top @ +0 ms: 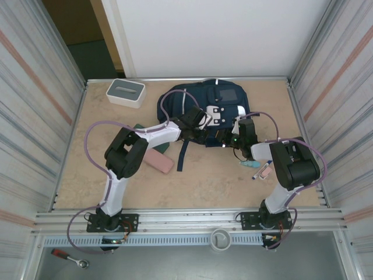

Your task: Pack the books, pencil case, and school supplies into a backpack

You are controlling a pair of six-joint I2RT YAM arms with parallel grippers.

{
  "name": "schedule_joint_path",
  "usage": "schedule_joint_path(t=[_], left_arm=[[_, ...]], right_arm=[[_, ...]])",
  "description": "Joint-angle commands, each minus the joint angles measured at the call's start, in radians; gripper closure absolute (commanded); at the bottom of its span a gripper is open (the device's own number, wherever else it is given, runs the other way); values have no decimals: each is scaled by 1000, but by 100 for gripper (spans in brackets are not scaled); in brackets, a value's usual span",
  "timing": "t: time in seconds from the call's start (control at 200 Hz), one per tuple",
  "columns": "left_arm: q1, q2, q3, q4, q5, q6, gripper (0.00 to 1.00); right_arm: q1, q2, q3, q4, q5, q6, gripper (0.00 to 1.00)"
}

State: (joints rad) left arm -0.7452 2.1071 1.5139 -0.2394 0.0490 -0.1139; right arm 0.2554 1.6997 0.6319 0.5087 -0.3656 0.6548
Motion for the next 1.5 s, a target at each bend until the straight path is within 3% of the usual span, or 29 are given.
schedule_joint_path(t=[0.0, 0.371, 0.671, 0.736, 0.882, 1.032, 1.182, 1.287, 1.498], left_arm=[[11, -32, -8, 2, 29, -22, 81], [29, -91, -70, 42, 21, -22, 100], [37, -159, -111, -59, -273, 65, 100], [36, -190, -132, -42, -241, 51, 100], [46, -274, -209, 85, -44, -65, 100], [52, -304, -232, 150, 104, -170, 100], [52, -324, -251, 185, 138, -238, 100], [50, -332, -266, 210, 151, -250, 100], [46, -345, -296, 251, 197, -268, 100]], right_arm=[[-10, 55, -38, -145, 27, 11, 76], [-33, 39, -35, -207, 71, 1, 76], [-64, -20, -14, -296, 109, -35, 73], [-62, -71, -15, -290, 67, -41, 68], [-30, -194, 33, -362, -5, -38, 56], [57, -302, 58, -458, 47, 61, 47], [117, -453, -36, -489, 180, 226, 39], [128, -522, -91, -476, 206, 332, 30], [138, -419, -105, -323, 216, 500, 23]])
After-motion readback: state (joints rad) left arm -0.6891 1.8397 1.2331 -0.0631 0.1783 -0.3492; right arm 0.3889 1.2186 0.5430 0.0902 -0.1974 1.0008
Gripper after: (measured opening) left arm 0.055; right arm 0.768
